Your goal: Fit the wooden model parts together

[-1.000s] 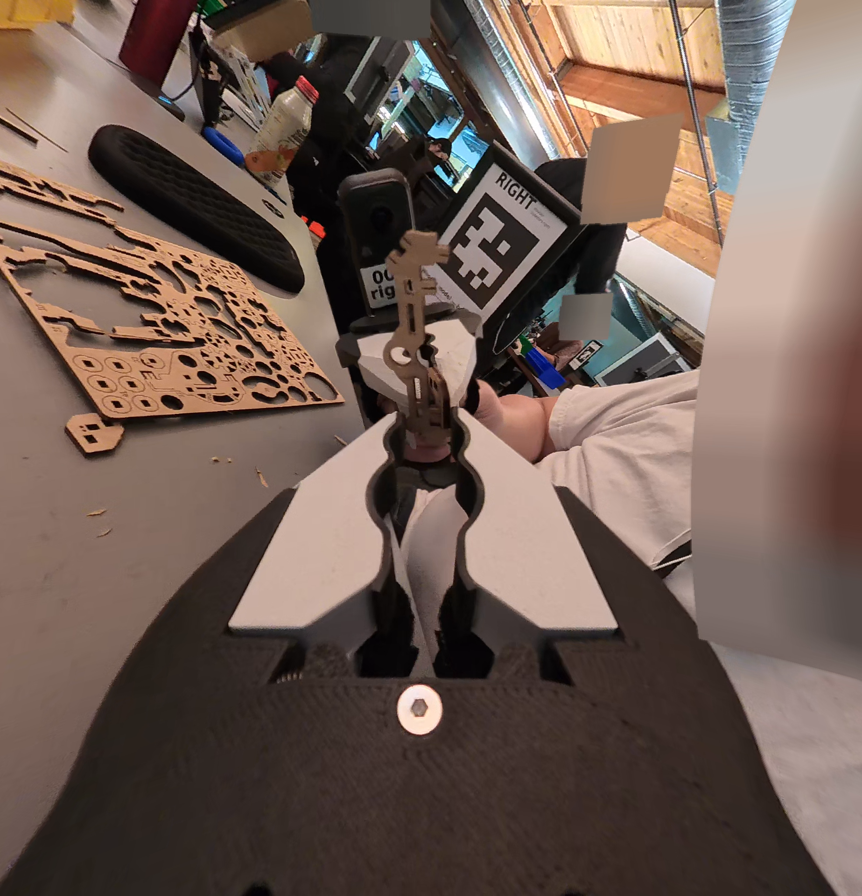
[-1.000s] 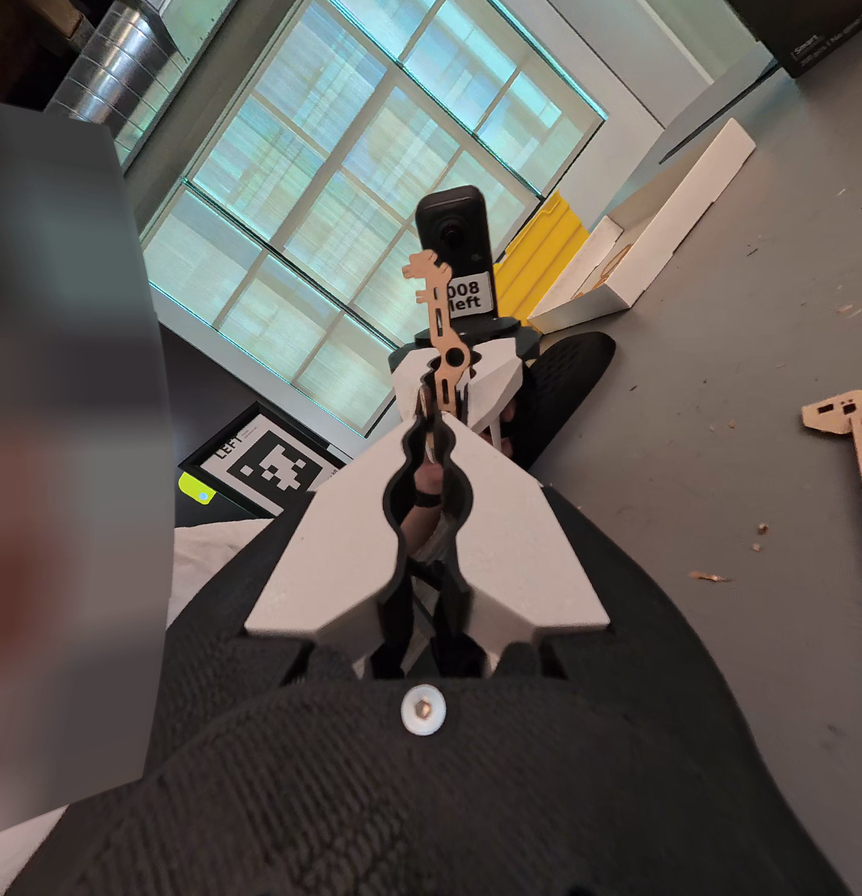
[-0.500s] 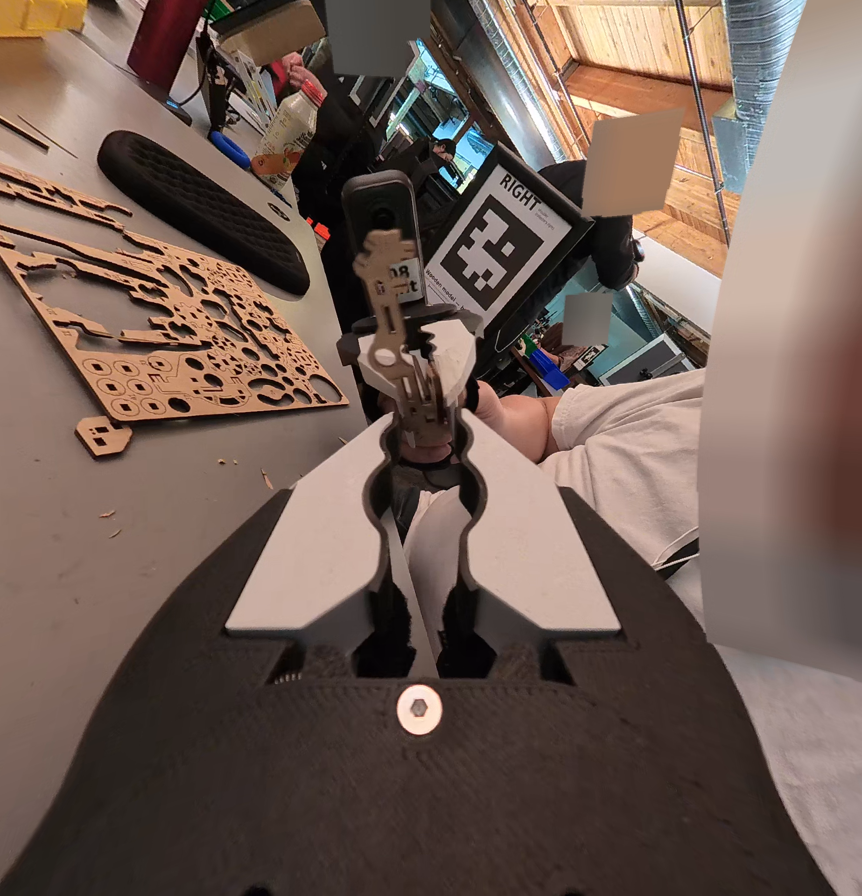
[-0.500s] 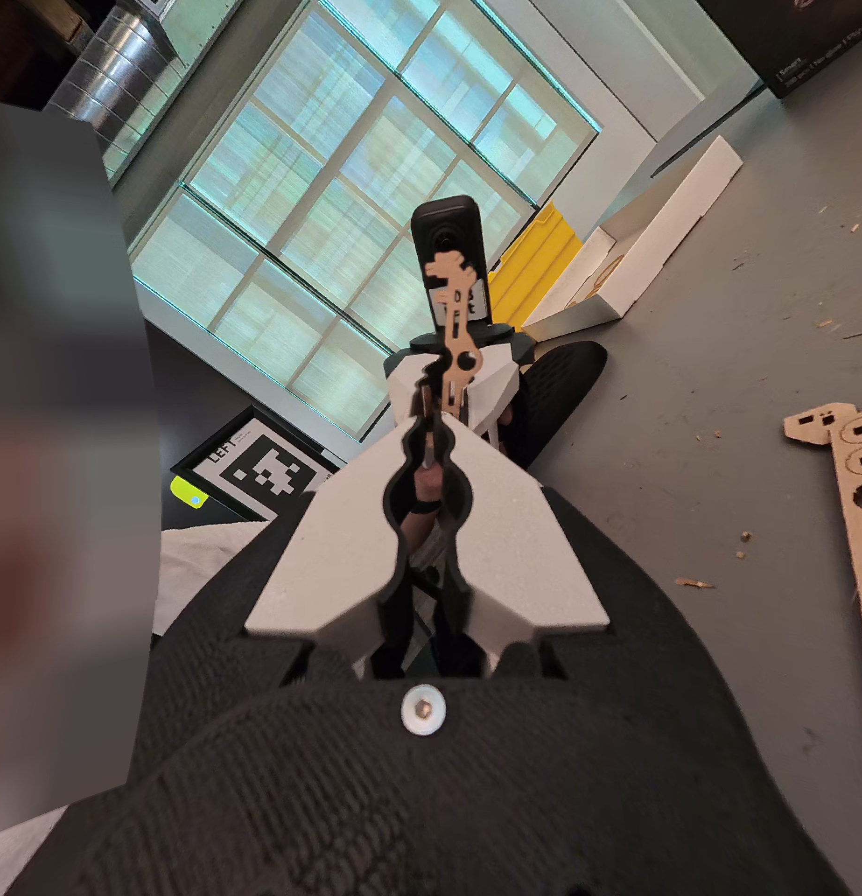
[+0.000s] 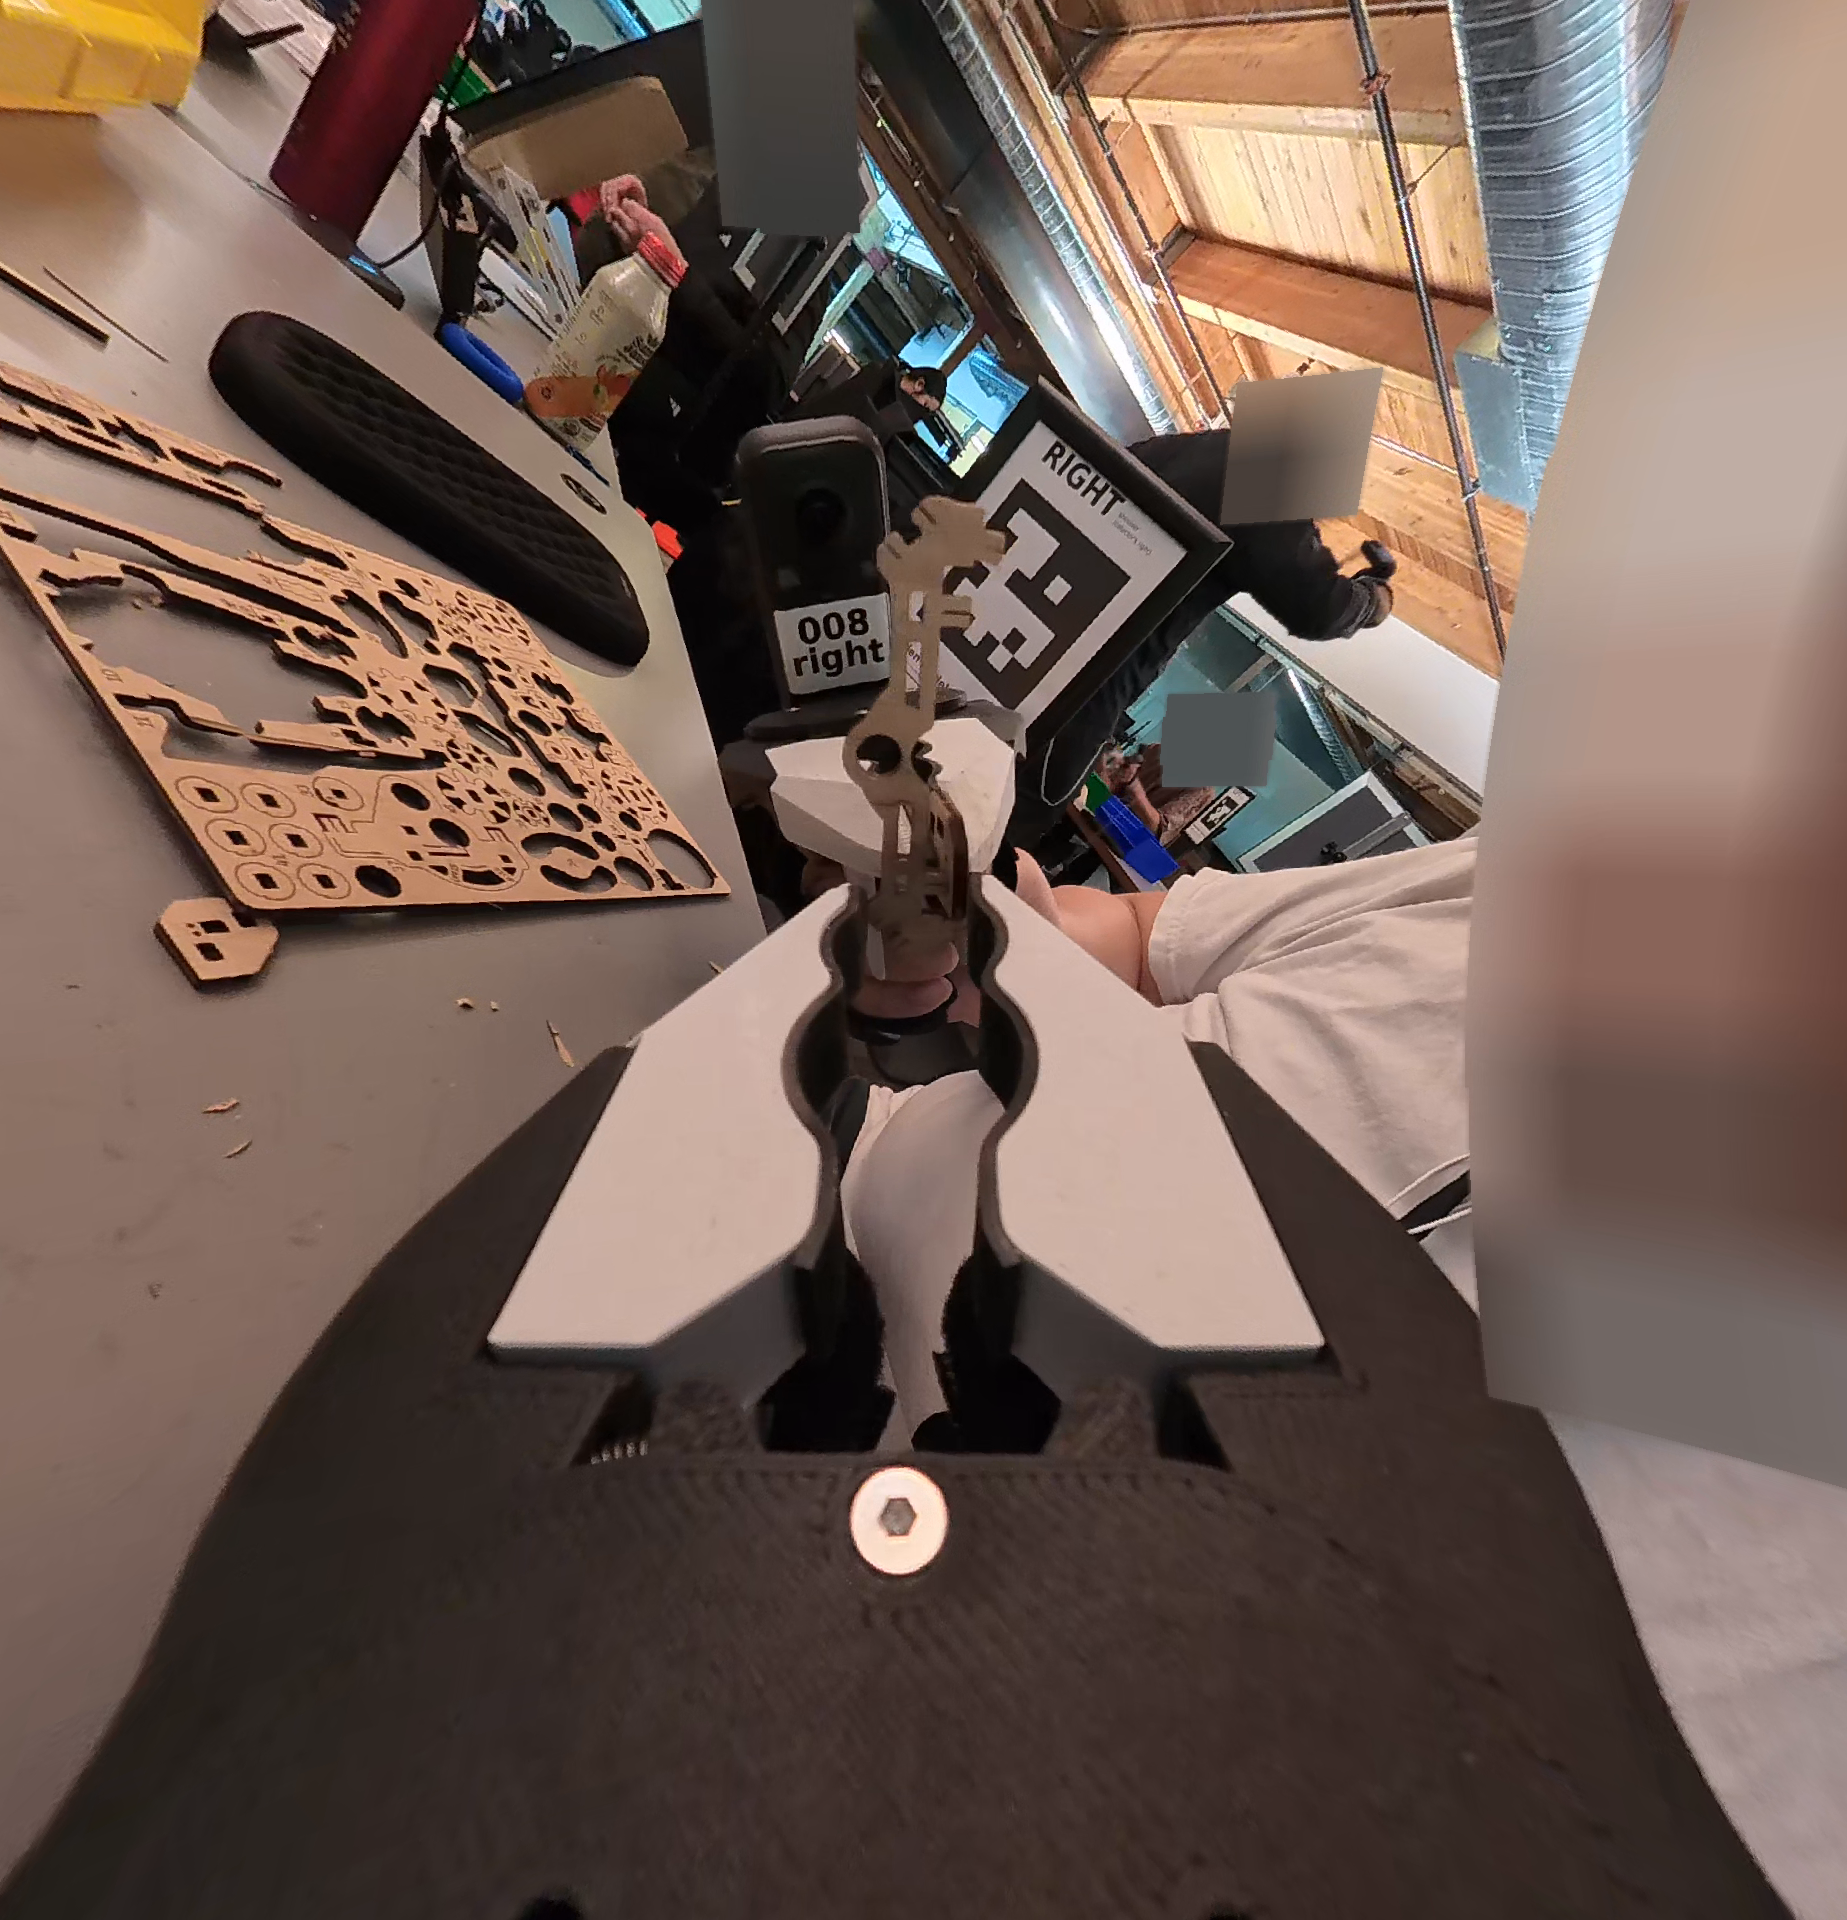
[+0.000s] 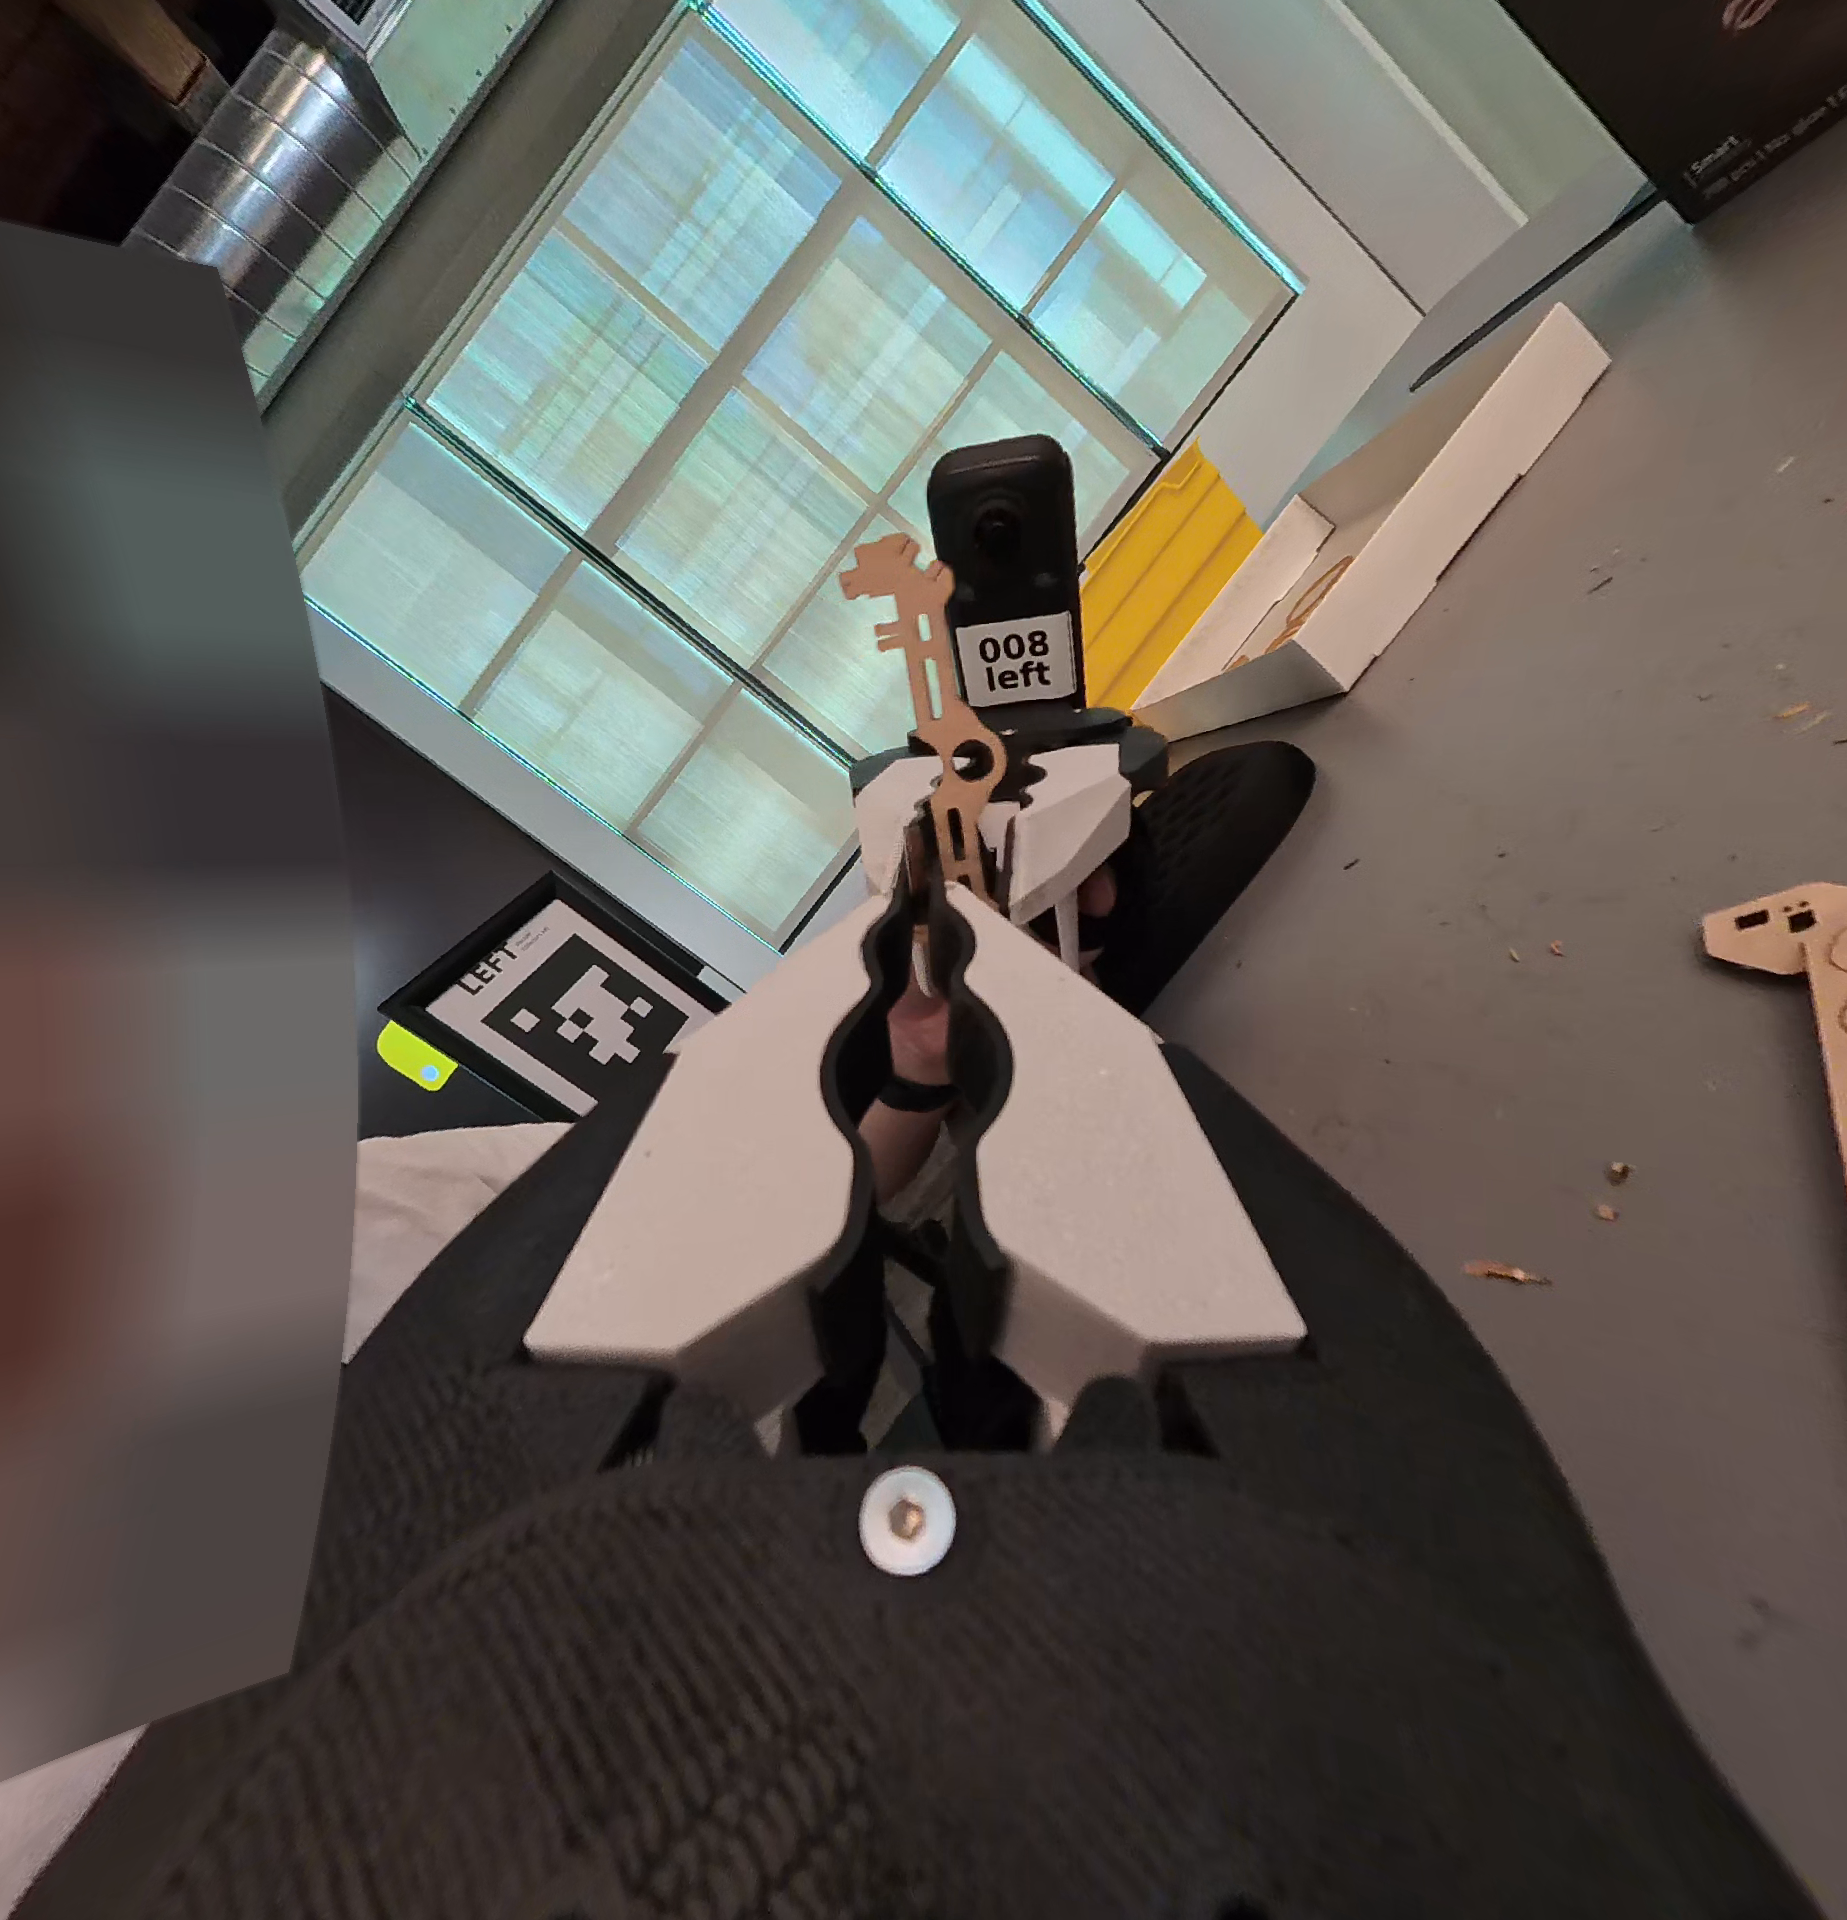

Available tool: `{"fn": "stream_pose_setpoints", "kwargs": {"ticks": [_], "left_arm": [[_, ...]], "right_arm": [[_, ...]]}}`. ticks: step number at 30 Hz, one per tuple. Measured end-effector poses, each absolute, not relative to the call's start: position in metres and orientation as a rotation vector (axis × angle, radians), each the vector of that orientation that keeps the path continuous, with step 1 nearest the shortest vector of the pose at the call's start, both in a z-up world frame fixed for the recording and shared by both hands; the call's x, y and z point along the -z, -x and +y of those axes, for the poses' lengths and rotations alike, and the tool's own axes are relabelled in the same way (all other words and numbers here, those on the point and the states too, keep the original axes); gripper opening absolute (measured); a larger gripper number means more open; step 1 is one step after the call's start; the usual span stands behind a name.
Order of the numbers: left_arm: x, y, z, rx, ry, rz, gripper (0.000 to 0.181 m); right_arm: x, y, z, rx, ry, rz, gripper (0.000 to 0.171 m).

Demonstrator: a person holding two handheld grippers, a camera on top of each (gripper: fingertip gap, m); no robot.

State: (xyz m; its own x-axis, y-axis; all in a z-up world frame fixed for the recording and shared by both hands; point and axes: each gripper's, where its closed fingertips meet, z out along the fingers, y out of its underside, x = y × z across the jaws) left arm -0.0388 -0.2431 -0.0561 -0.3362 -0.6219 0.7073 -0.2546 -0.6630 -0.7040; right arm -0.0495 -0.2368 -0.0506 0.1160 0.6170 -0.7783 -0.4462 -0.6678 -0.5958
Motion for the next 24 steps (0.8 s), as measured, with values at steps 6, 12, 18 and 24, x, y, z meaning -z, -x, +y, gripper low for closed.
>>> {"fn": "stream_pose_setpoints", "kwargs": {"ticks": [6,12,18,24], "left_arm": [[0.0580,0.0386,-0.2426,2.058,1.640,1.137,0.016],[0.0612,0.0379,-0.2412,1.990,1.651,1.148,0.015],[0.0626,0.0374,-0.2408,1.976,1.654,1.150,0.016],[0.0641,0.0366,-0.2399,1.941,1.657,1.152,0.015]], "right_arm": [[0.0522,0.0491,-0.2365,-1.652,1.596,-0.169,0.002],[0.0549,0.0482,-0.2356,-1.615,1.611,-0.174,0.001],[0.0562,0.0477,-0.2351,-1.593,1.611,-0.180,0.001],[0.0570,0.0465,-0.2340,-1.591,1.612,-0.167,0.001]]}}
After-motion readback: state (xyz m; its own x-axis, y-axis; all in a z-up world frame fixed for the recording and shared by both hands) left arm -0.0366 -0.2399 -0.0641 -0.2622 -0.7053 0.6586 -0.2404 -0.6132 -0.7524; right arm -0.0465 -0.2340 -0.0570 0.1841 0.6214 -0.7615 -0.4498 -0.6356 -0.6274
